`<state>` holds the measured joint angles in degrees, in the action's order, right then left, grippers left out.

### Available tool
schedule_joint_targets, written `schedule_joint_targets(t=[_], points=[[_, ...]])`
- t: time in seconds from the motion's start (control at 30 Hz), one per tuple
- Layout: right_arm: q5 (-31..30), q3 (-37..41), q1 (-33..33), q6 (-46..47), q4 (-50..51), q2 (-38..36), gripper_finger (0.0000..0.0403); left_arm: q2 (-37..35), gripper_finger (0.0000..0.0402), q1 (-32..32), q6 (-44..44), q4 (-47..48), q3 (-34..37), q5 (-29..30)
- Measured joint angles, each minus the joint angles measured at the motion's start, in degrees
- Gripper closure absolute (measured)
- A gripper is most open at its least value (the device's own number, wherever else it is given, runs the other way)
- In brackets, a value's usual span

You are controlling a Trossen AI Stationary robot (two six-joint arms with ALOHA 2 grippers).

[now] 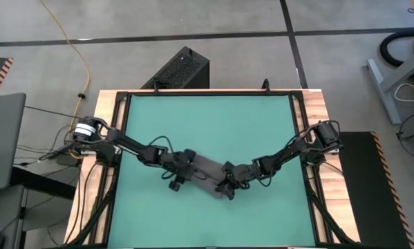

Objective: Roll towel into tight, uniform cylinder
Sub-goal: Roll the gray towel

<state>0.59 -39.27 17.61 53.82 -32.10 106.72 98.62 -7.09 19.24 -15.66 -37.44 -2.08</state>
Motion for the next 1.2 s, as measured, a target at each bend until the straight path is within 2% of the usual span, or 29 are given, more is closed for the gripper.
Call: schedule_joint_targets(t=[0.27, 0.57, 0.7, 0.8, 1.0, 1.2], points=[[1.0, 0.0, -0.6, 0.7, 4.7, -4.5, 0.0275, 0.8, 0.0357, 3.1, -1.5, 17.6, -7.8, -5.4], [-1.7, 0.1, -1.3, -3.5, 19.5, -15.9, 0.0275, 0.9, 0.0358, 5.2, -2.4, 23.2, -10.2, -11.3], [-7.3, 0.2, -1.3, -7.7, 26.3, -21.2, 0.0275, 0.8, 0.0358, 6.0, -2.7, 24.8, -10.2, -12.0], [-12.8, 0.1, 0.2, -12.9, 25.3, -23.3, 0.0275, 0.8, 0.0358, 6.5, -3.2, 25.2, -10.2, -13.6], [-16.2, -0.7, 3.9, -23.2, 9.5, -19.1, 0.0275, 0.9, 0.0358, 8.3, -5.3, 25.7, -10.1, -17.6], [-17.5, -6.0, 5.2, -25.9, 9.7, -8.9, 0.0278, 0.9, 0.0358, 10.5, -8.0, 26.9, -10.0, -22.5]])
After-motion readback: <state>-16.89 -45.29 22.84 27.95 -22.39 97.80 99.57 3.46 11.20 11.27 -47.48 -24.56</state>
